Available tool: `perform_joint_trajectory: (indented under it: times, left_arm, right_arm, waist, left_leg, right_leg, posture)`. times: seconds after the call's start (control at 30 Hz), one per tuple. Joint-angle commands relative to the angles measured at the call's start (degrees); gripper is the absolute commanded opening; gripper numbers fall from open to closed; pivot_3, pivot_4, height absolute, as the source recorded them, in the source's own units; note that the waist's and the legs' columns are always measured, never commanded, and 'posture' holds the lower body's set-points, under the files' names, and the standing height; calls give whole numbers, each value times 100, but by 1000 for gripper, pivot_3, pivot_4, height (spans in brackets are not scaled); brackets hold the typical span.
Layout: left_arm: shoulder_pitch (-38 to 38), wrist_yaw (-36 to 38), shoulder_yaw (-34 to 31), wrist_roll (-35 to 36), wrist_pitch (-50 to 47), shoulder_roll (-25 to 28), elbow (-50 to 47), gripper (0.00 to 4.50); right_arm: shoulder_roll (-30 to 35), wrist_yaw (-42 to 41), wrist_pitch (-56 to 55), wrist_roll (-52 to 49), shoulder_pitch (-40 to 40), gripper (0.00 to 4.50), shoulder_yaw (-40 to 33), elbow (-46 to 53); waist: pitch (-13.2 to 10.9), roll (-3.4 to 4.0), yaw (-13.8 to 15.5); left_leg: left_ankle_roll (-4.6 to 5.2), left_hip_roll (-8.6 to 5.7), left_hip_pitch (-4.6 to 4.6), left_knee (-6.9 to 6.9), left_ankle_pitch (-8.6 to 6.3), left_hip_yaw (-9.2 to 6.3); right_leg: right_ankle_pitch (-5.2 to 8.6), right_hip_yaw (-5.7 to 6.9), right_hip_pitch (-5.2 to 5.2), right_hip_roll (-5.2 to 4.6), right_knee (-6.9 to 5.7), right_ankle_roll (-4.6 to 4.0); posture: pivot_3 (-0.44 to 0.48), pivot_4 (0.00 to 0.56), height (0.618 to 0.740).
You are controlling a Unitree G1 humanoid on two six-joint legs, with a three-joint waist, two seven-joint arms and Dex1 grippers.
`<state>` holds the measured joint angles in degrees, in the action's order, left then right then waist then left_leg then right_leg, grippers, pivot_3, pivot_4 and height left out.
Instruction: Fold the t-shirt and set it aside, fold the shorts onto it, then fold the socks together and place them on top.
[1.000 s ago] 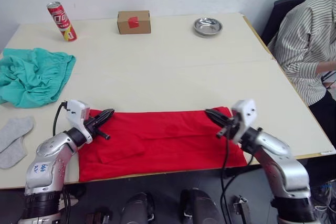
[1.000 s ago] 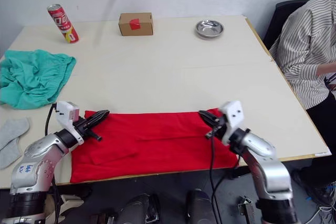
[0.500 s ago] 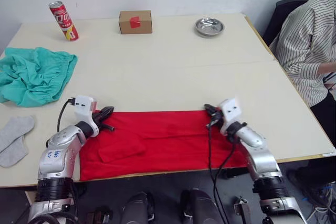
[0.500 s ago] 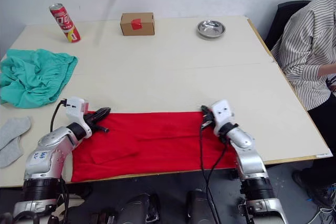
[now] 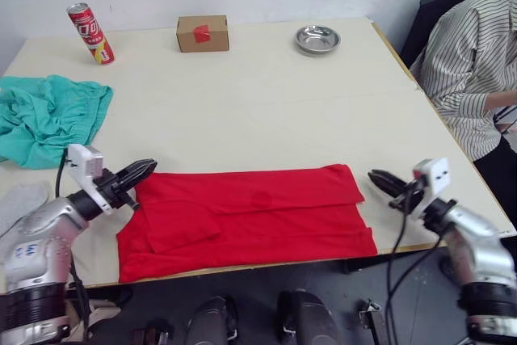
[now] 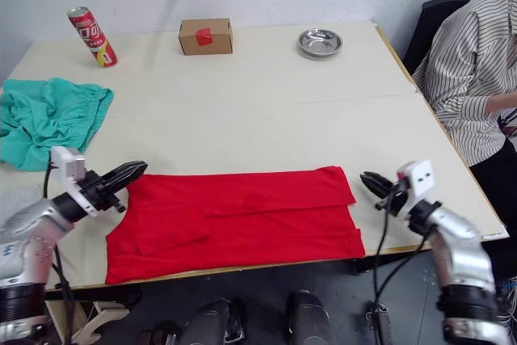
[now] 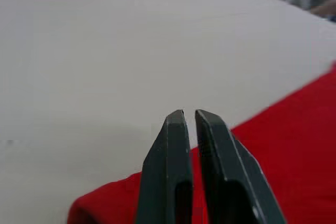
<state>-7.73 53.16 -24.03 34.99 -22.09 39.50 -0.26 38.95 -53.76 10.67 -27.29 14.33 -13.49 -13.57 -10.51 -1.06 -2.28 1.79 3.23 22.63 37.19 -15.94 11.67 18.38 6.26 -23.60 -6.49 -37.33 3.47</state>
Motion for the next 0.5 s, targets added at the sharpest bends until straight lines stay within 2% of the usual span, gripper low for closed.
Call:
perform_joint_trajectory:
  times: [0.03,0.17,0.3,0.37,0.5]
  left_arm:
    - [448,877,0,314,179,301,-915,1517]
    - [983,1241,243,302,332,369,-1644,2744]
    - [1237,1289,632,479,173,213,-2118,4120]
    - [1285,1313,722,511,202,135,-2160,4435]
    - [1284,1289,860,392,401,56,-2218,4435]
  right_arm:
    - [665,-1058,316,-76,508,1625,218,79]
    - [1013,-1963,211,523,1586,2978,972,-779]
    - [859,-2747,135,1608,2971,4462,2130,-2384]
    - [609,-2901,-171,1894,3468,4500,2371,-3072]
    - [102,-2783,-689,2324,4201,4500,2523,-4193]
  waist:
    - [-4,7,-21]
    - [-5,8,-73]
    - [-11,15,-107]
    - [-11,15,-111]
    - [-12,17,-119]
  left_leg:
    - [-2,-1,-4,-4,-1,0]
    - [-11,2,-20,-14,-3,-2]
    - [-12,1,-14,-13,-1,1]
    - [-7,2,-10,-14,3,0]
    - [8,3,-7,-11,15,0]
  right_leg:
    - [0,0,4,-3,3,0]
    - [6,3,12,-3,4,-11]
    - [7,2,4,-3,3,-13]
    - [9,3,0,-3,2,-17]
    - [14,7,-4,-2,-4,-25]
  posture:
    - [0,150,740]
    - [0,150,740]
    - [0,150,740]
    - [0,150,740]
    - [0,150,740]
